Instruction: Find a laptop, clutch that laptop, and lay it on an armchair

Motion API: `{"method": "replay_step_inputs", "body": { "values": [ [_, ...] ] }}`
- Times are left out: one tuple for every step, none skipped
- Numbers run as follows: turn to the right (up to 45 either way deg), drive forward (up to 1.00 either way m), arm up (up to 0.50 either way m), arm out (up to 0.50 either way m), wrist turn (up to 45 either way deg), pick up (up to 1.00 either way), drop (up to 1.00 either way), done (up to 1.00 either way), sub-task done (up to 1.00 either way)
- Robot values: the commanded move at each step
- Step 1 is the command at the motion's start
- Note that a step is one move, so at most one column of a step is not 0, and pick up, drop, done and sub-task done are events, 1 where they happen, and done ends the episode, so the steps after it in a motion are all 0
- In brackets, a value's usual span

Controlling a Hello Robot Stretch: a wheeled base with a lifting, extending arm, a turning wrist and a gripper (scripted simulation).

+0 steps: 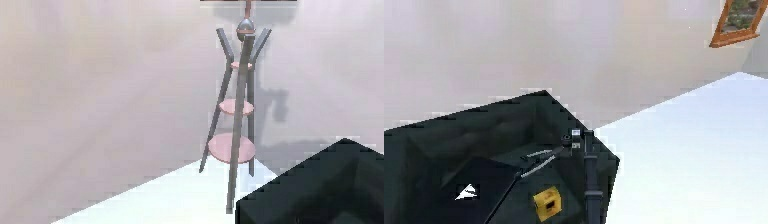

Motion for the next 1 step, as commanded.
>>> {"method": "replay_step_inputs", "body": {
  "values": [
    [0.0, 0.00, -0.32, 0.00, 0.0, 0.00, 0.00, 0.00, 0.00]
  ]
}}
